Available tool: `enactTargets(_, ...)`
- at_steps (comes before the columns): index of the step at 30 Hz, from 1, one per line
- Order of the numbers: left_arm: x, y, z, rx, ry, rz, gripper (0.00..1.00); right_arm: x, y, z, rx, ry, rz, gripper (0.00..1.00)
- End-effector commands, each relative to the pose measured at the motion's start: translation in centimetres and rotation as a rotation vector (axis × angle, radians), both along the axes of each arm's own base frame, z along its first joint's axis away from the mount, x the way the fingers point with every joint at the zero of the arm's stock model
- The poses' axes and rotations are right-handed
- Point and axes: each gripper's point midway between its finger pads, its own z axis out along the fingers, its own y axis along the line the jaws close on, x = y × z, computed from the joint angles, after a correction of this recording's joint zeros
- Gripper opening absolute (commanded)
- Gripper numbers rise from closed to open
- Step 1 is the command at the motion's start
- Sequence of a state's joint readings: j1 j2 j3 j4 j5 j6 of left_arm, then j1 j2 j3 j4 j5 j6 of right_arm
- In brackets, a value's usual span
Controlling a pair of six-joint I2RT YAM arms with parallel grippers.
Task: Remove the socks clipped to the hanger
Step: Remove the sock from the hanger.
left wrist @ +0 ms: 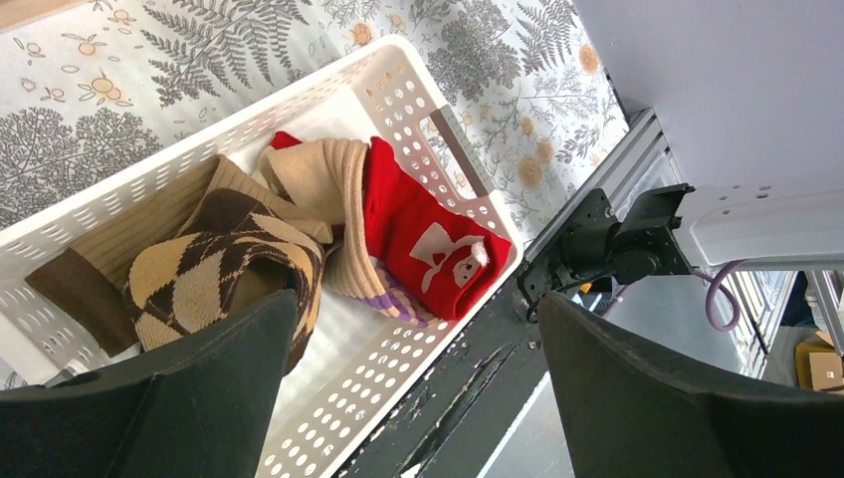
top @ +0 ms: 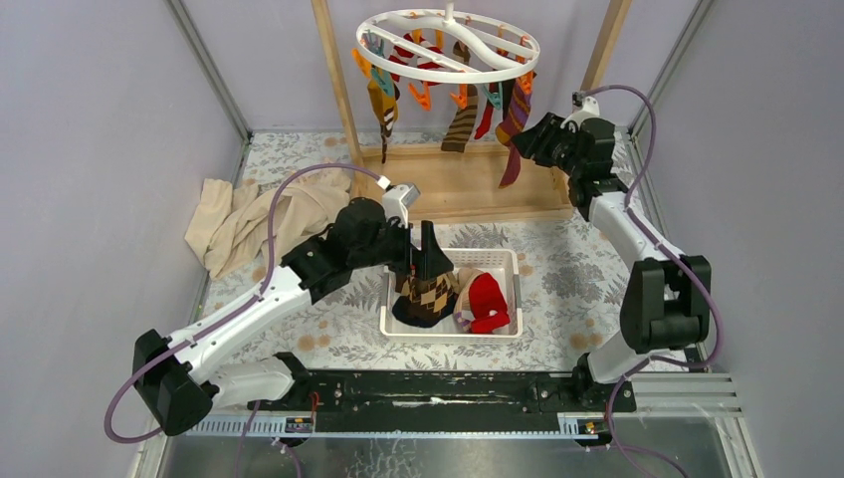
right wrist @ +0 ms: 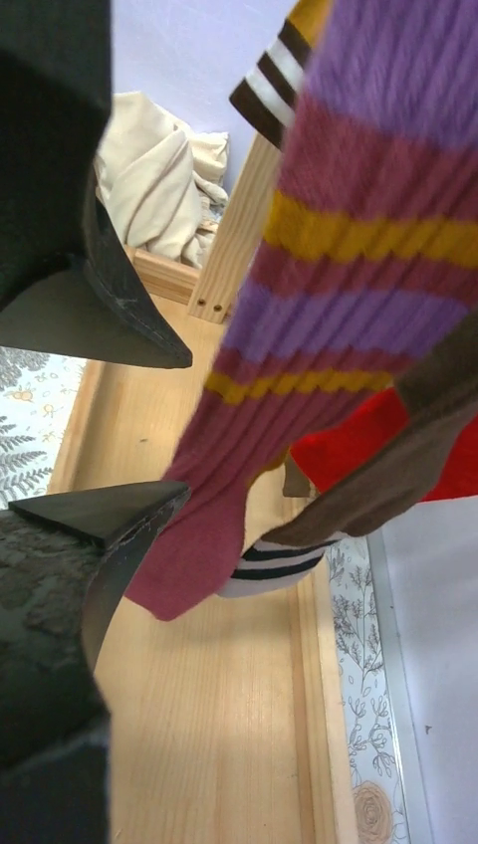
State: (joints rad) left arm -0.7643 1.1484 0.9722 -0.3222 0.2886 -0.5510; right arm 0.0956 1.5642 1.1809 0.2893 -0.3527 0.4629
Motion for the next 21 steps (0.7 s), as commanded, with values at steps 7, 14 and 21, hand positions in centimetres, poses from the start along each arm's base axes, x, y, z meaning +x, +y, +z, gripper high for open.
enactTargets(7, 0.5, -0.1, 2.4, -0.016, -0.065, 0.000, 0.99, 3.7, 1.0, 1.8, 0.062, -0.143, 0.010, 0.56)
enactTargets(14, 0.6, -0.1, 2.3, -0.006, -0.066, -0.002, 0.99, 4.4, 2.7, 2.3, 0.057, -0.176, 0.043, 0.50)
enactTargets(21, 0.6, -0.1, 2.5, -0.011, -0.066, -0.001, 0.99, 4.5, 3.0, 2.9, 0.035, -0.179, 0.046, 0.15)
